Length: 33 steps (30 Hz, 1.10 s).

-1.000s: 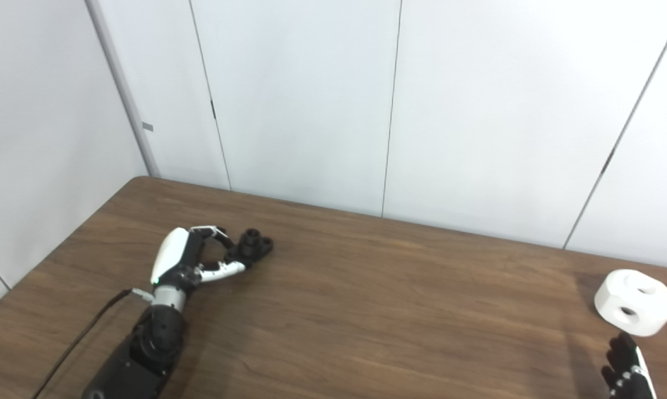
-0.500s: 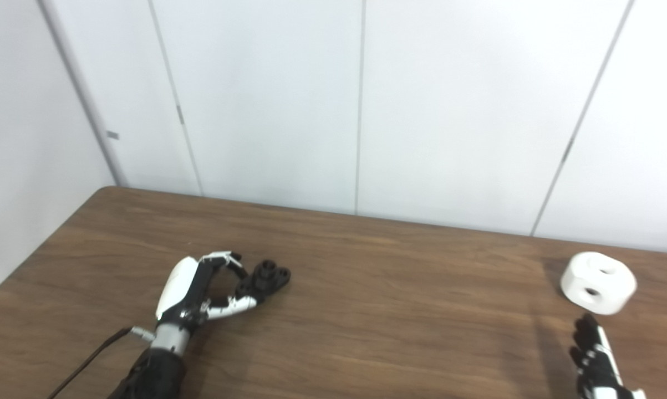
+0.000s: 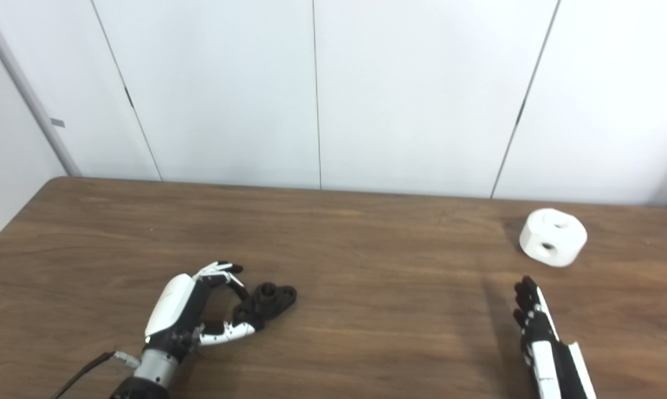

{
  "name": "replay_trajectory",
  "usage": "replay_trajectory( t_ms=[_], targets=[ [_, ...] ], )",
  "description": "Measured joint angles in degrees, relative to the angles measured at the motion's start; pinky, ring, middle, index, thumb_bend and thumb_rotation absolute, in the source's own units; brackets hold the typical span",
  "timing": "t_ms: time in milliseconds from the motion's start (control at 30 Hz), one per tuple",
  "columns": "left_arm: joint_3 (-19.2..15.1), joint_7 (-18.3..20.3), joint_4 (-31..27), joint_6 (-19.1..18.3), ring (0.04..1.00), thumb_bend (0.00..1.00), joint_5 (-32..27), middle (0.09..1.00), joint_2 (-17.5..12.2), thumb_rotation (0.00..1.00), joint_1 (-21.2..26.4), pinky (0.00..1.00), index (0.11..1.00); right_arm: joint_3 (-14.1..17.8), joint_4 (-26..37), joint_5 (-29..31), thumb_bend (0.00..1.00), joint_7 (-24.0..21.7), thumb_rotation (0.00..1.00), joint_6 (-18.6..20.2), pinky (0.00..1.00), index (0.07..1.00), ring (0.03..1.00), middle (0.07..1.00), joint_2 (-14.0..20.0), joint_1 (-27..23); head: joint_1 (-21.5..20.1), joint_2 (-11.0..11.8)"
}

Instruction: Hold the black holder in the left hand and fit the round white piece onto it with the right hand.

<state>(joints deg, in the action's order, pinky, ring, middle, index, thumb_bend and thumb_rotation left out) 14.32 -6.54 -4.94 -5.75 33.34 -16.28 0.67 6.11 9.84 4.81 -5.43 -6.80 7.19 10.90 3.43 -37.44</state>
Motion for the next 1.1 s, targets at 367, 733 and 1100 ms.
replay_trajectory(
  t_ms=[367, 733, 1100],
  targets=[
    [2.8, 0.2, -1.0, 0.7, 0.896, 0.52, 3.7, 0.805, 0.2, 0.05, -0.9, 0.98, 0.485, -0.9, 0.4, -0.6, 0.63, 1.3, 1.0, 0.8, 1.0, 0.98, 0.997, 0.979, 0.0, 0.3, -1.1, -1.0],
    [4.9, -0.3, -0.8, 3.2, 0.888, 0.52, 6.4, 0.799, 0.8, 0.05, -1.1, 0.97, 0.485, -1.0, 0.8, 0.1, 0.63, 1.4, 1.0, 1.9, 1.0, 0.956, 0.999, 0.965, 0.0, 0.5, -2.2, -1.6],
    [5.9, -0.2, -0.8, 5.2, 0.896, 0.52, 9.2, 0.806, 0.7, 0.05, -1.1, 0.98, 0.486, -1.2, 2.7, -2.3, 0.59, 4.1, 0.69, 4.8, 1.0, 0.919, 0.984, 0.95, 0.0, 1.2, -4.3, -2.3]
  ],
)
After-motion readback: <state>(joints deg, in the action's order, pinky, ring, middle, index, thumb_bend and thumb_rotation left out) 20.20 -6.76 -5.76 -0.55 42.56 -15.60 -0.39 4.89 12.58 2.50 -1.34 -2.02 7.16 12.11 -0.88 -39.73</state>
